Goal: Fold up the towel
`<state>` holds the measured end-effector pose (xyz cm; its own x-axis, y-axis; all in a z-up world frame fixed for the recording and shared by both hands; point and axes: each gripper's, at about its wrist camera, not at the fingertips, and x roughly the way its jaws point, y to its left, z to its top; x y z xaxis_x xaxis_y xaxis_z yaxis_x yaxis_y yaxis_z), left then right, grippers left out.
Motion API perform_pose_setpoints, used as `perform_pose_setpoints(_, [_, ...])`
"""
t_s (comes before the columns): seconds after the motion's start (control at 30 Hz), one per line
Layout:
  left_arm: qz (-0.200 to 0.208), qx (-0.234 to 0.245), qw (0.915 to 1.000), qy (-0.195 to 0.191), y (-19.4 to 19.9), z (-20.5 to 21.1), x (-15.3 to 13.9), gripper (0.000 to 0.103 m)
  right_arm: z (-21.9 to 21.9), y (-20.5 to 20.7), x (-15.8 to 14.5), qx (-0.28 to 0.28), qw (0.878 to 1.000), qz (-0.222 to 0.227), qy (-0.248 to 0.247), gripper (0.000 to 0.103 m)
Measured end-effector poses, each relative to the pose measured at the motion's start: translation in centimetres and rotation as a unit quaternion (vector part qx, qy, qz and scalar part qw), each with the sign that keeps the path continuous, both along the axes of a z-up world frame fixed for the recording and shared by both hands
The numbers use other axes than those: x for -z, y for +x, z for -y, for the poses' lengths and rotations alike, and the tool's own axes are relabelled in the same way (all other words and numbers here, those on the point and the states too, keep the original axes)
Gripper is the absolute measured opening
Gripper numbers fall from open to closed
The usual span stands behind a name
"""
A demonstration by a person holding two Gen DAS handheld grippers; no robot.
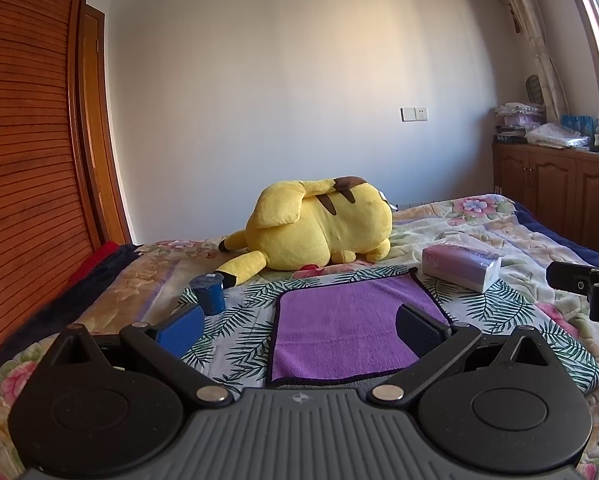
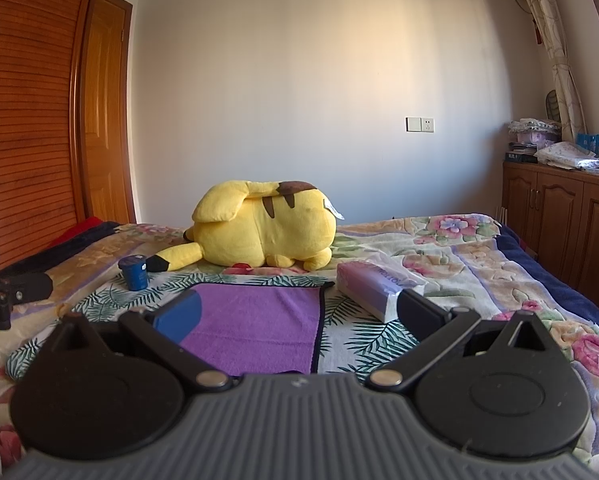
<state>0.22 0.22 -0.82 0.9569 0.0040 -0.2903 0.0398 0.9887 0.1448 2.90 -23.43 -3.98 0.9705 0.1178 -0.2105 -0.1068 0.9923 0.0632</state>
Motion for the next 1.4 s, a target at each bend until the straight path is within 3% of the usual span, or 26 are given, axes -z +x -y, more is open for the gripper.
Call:
perform_pose_setpoints(0.5, [-0.045, 0.003, 0.9990, 0.006, 0.8, 0.3, 0.7, 0.103, -0.1, 0.8, 0.8, -0.007, 1.000, -0.022, -0.005, 0.103])
perform_pose_setpoints(0.83, [-0.085, 0.006, 0.9962, 0.017, 1.9, 0.1, 1.7, 0.103, -0.3, 2.2, 1.6, -0.016, 0.998, -0.061, -0.007, 0.103])
perform_pose_setpoints(1.4, [-0.113, 0.001, 0.9930, 0.036, 4.5, -0.5, 3.0, 0.103, -1.5, 5.0, 2.8, -0.040, 0.994, -0.094, -0.030, 0.103])
